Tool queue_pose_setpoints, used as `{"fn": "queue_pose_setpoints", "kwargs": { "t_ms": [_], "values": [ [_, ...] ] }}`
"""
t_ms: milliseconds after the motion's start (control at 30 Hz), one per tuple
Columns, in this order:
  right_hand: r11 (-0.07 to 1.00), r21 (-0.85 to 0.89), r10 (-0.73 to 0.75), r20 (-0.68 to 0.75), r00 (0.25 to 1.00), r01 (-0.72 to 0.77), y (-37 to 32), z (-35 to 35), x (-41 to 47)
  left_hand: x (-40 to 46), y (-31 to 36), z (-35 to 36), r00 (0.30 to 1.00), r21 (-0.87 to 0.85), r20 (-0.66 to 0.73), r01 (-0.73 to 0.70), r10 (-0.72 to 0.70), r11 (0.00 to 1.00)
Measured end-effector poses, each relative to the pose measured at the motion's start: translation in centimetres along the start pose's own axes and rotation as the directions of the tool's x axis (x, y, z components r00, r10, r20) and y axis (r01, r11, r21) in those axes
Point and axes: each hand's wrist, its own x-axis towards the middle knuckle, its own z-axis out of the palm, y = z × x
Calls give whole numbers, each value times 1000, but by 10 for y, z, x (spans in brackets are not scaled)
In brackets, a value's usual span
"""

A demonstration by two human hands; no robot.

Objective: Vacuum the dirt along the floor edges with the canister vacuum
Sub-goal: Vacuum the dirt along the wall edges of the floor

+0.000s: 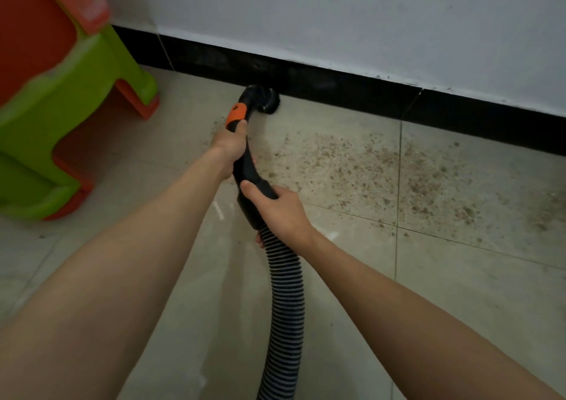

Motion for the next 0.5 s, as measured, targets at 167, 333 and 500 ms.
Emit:
{"fn": "queue_pose_setpoints", "kwargs": {
  "t_ms": [167,333,500],
  "values": [
    [998,-59,21,139,990,-13,-17,38,9,27,-13,-57,993,-43,-118,19,-24,999],
    [995,-96,25,208,978,-5,-13,61,6,55,-45,-91,983,-54,-172,51,-60,997],
    [995,-91,56,217,975,-37,0,67,-10,6,-40,-95,982,-20,-181,53,-56,998]
  ]
}}
